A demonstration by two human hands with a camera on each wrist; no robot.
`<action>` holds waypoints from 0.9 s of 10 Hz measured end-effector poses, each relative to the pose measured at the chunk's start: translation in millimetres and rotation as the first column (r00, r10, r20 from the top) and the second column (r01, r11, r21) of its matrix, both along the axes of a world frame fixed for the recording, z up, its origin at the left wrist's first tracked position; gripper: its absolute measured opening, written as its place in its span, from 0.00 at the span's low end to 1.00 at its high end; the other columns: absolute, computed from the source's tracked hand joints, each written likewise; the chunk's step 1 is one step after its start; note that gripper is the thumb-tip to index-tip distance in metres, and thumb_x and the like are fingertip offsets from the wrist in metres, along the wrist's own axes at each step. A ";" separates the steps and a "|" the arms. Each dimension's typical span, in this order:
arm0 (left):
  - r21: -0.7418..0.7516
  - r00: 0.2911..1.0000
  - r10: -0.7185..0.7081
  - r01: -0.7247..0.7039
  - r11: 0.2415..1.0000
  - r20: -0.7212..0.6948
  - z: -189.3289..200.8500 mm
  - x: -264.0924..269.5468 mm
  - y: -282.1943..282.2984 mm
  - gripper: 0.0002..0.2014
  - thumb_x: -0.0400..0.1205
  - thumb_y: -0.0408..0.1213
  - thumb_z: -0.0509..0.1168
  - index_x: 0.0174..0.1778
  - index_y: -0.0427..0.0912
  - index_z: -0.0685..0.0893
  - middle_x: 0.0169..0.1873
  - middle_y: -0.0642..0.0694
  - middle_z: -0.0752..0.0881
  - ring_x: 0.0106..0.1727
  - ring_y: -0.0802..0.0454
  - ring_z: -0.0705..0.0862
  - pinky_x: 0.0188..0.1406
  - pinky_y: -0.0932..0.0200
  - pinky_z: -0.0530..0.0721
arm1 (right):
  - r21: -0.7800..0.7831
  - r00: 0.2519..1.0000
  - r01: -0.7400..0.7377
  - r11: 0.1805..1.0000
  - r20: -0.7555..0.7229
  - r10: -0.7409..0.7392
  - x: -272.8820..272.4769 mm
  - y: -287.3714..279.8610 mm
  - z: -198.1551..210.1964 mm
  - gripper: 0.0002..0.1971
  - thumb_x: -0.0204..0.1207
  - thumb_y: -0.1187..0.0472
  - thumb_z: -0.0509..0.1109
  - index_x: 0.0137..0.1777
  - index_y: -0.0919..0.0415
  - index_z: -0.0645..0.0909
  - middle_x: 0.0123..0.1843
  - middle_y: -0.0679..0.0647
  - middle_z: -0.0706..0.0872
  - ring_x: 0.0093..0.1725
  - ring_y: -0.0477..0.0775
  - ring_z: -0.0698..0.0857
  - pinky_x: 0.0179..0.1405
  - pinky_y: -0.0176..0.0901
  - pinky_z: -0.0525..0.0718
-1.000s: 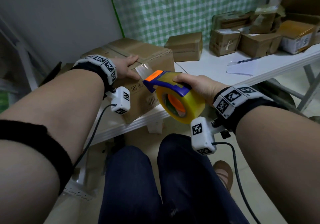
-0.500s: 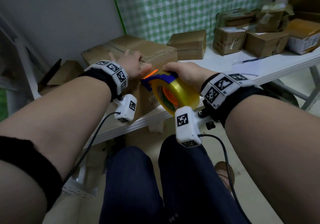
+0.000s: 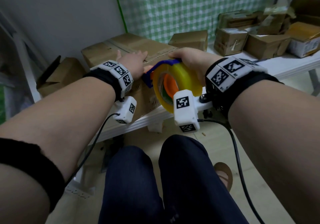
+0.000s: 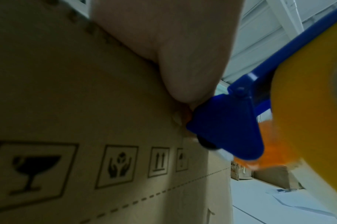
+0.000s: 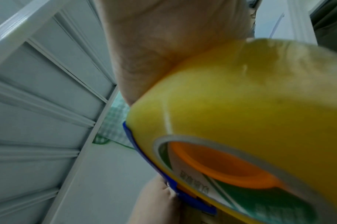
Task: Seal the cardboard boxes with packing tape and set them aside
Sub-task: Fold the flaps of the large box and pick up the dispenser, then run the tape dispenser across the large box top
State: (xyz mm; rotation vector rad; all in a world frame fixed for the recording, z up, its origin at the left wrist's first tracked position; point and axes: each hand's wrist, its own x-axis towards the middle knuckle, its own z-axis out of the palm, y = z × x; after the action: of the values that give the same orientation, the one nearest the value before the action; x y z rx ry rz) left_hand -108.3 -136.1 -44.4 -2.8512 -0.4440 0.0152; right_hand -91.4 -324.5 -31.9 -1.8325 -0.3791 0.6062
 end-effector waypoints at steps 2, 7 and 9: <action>0.020 0.999 -0.038 0.038 0.999 0.011 -3.7 2.2 6.7 0.39 0.81 0.66 0.48 0.84 0.48 0.51 0.83 0.45 0.55 0.82 0.46 0.59 0.78 0.31 0.43 | -0.354 0.988 -0.098 0.930 0.079 0.135 -3.2 9.6 -40.8 0.11 0.85 0.55 0.56 0.50 0.56 0.79 0.63 0.60 0.80 0.58 0.59 0.81 0.69 0.49 0.74; 0.069 0.995 -0.043 0.037 0.997 0.086 -11.3 6.8 0.7 0.50 0.69 0.69 0.64 0.82 0.43 0.58 0.79 0.43 0.67 0.76 0.44 0.71 0.80 0.37 0.56 | -0.631 0.927 0.194 0.751 0.369 0.071 31.4 14.0 -24.2 0.19 0.80 0.45 0.60 0.54 0.59 0.83 0.51 0.59 0.83 0.47 0.59 0.79 0.48 0.45 0.75; 0.000 0.995 0.012 -0.012 1.000 0.104 -7.9 -3.1 14.1 0.49 0.69 0.63 0.69 0.82 0.44 0.58 0.79 0.44 0.66 0.76 0.44 0.70 0.79 0.39 0.58 | -0.745 0.874 0.281 0.605 0.459 0.160 49.2 15.3 -30.6 0.15 0.84 0.52 0.58 0.42 0.63 0.76 0.32 0.56 0.73 0.40 0.59 0.77 0.39 0.43 0.72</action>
State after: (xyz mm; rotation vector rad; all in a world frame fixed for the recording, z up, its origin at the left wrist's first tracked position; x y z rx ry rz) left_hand -111.4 -122.0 -52.3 -2.8579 -0.4817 -0.1312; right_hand -42.2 -309.2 -62.5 -2.9000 -0.3987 0.2350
